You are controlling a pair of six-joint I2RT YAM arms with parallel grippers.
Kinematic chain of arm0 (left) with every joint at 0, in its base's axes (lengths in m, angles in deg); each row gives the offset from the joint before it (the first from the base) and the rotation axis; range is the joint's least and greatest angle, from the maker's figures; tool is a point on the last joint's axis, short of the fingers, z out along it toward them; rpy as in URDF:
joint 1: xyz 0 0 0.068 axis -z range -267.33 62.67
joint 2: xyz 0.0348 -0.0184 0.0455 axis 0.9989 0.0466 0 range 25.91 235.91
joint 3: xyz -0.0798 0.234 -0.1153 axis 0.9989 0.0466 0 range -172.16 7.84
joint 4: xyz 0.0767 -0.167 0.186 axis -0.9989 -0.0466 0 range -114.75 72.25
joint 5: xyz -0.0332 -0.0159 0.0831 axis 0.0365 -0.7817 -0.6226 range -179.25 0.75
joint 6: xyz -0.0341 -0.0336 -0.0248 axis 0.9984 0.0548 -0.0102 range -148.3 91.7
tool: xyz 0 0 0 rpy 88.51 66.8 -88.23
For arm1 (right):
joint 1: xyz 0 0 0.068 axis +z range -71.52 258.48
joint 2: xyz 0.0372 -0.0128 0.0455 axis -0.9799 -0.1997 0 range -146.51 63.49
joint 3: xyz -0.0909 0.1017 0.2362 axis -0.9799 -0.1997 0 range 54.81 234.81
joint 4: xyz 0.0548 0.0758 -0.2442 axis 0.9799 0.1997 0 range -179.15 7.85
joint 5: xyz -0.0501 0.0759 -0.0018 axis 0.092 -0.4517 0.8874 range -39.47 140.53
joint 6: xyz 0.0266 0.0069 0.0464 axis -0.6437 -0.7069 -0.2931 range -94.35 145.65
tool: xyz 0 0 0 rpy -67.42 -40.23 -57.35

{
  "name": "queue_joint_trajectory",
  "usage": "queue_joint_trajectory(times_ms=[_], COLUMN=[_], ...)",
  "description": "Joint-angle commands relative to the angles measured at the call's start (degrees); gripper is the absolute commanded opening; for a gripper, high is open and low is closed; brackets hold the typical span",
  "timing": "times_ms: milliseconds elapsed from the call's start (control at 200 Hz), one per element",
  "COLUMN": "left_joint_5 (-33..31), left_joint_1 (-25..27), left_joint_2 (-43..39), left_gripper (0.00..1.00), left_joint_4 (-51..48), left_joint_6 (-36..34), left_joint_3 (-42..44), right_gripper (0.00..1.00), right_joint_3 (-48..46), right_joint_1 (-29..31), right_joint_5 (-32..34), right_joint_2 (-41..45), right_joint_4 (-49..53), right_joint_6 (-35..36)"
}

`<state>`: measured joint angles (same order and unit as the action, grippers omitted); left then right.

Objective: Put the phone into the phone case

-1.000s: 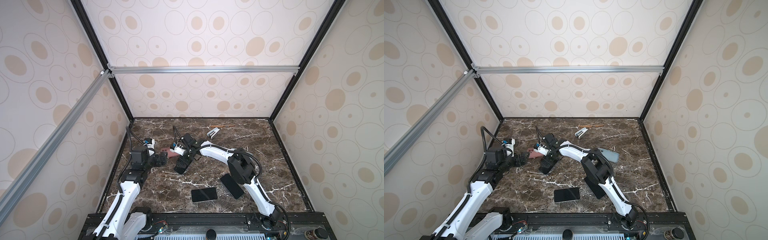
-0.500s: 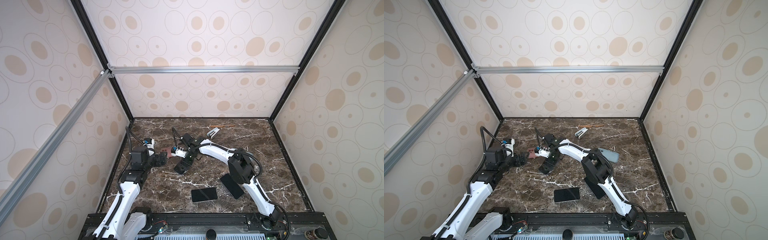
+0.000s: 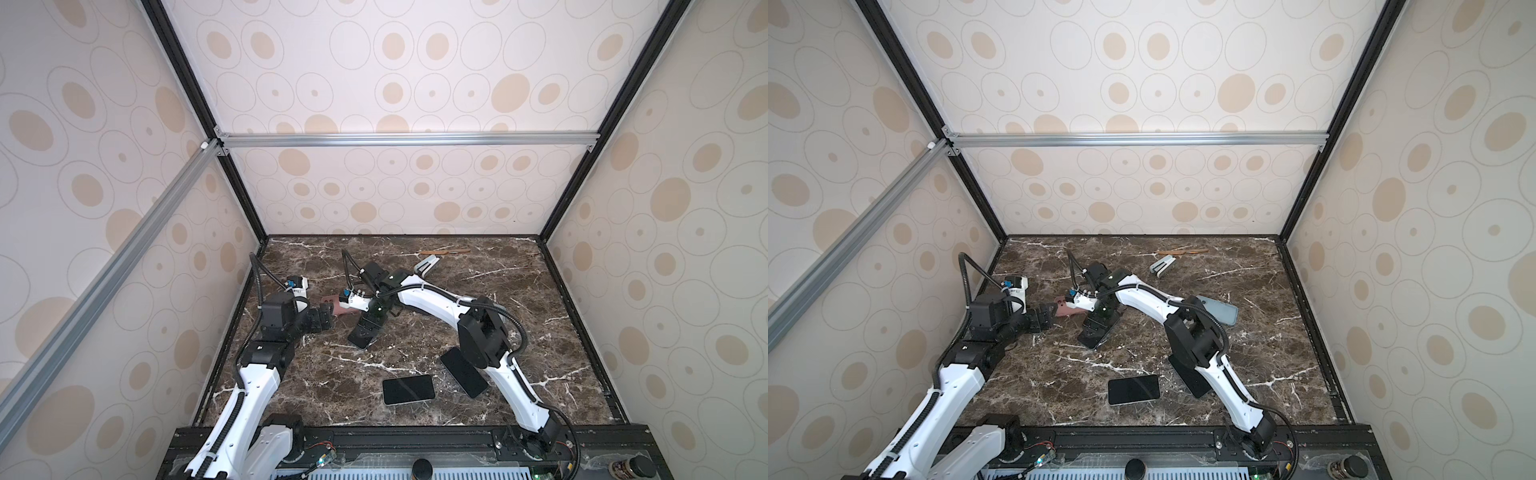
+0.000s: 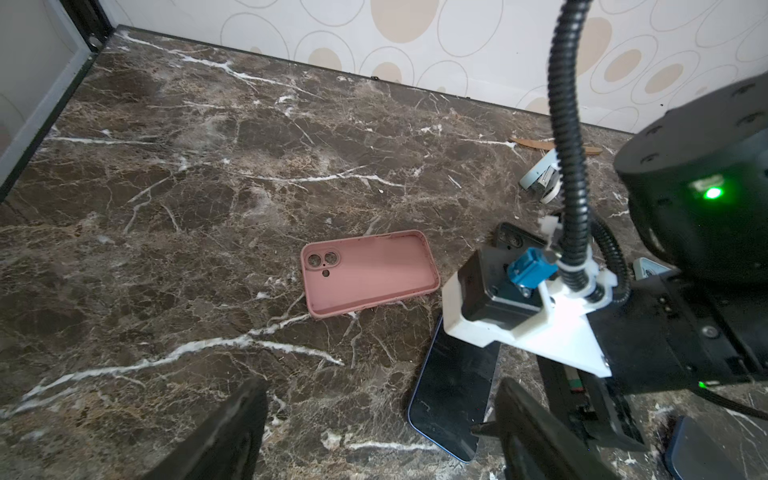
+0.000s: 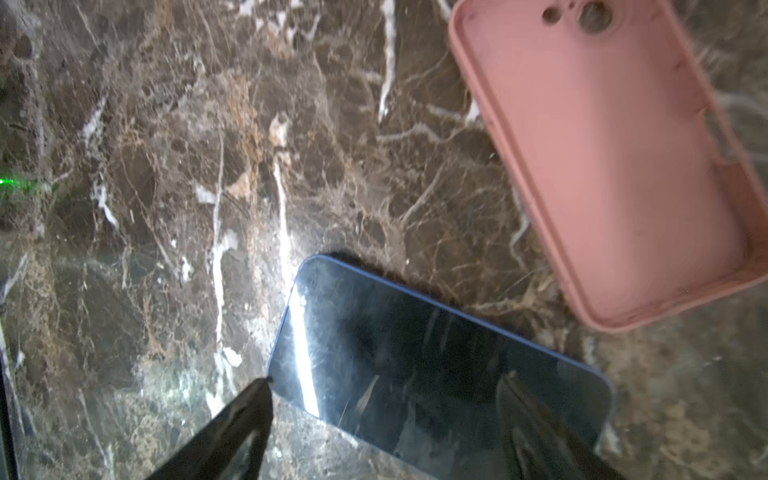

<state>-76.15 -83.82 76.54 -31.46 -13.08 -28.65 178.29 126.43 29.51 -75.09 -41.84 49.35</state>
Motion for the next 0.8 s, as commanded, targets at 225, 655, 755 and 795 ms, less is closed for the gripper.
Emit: queue_joint_trajectory(times_ms=[225,655,755,795], left_joint_5=[-1.67,-1.96,-2.12,-2.19], left_joint_1=[-0.69,-0.80,-0.81,-0.93], left_joint_2=[-0.71,-0.96,-0.74,-0.83], left_gripper=[0.85,0.85,0.85,0.85], left_joint_4=[1.39,1.48,1.42,1.29], left_joint_6=[-0.08,-0.11,-0.05,-0.06], left_joint_3=[0.02,0.09,-0.07,-0.15], right_gripper=[0.88,0.86,0.86,0.86], right_joint_3=[11.27,4.69,-0.69,-2.80], right_joint_1=[0.22,0.42,0.95,1.31], right_joint_5=[0.10,-1.88,-0.84,0.25], right_joint_2=[-9.25,-3.23,-0.38,0.80], right_joint_4=[5.02,14.83,14.24,13.60], right_joint_6=[2.18,2.88,3.76,3.90])
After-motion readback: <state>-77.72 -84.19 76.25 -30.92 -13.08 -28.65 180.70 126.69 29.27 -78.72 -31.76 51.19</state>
